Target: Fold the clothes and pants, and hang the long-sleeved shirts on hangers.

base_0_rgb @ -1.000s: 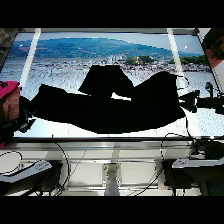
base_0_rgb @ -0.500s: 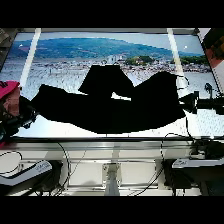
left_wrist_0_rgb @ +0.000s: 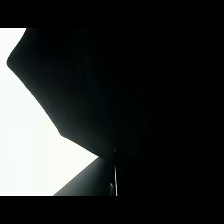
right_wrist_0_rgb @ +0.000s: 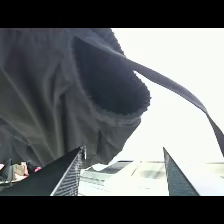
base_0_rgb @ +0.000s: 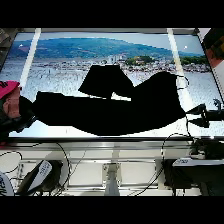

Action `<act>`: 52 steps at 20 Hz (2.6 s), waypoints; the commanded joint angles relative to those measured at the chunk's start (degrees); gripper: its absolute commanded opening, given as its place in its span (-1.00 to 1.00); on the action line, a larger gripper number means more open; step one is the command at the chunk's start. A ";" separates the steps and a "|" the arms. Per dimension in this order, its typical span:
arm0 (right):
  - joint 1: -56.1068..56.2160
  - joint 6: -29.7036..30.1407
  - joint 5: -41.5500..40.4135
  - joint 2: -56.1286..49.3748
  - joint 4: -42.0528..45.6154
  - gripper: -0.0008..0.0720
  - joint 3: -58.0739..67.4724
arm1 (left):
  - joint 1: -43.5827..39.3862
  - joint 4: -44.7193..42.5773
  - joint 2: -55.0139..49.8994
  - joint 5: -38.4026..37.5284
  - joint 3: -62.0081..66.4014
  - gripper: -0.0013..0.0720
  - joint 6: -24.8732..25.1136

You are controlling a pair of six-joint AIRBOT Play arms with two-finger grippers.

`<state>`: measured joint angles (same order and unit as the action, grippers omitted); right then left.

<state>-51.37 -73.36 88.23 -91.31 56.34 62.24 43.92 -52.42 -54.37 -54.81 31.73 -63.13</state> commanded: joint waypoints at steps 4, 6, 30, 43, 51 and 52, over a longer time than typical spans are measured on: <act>4.70 -1.60 -2.38 -2.54 1.53 0.55 -0.02 | -0.02 -0.33 1.66 -2.10 -0.02 -0.96 -1.22; 6.64 -1.60 -3.74 -2.60 1.44 0.55 -0.02 | -0.02 0.68 1.66 -2.05 -0.02 -0.96 -1.22; -12.55 2.25 1.95 7.43 5.51 -0.93 2.27 | -0.02 -10.71 1.84 -8.44 -2.82 -0.97 -5.62; -12.50 -1.90 0.79 7.43 2.99 0.13 8.55 | 0.11 -10.25 1.84 -9.62 -1.55 0.12 -5.53; -10.67 -1.97 -0.98 7.30 -8.09 0.13 15.13 | -0.09 16.59 1.81 -9.11 13.35 0.18 -5.49; -9.51 -1.99 -1.60 7.30 -8.11 0.13 15.13 | -1.09 21.84 1.53 -9.09 13.33 0.17 -5.51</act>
<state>-62.61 -75.29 88.09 -83.94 50.46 76.53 43.64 -45.69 -52.62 -64.23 42.50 -68.66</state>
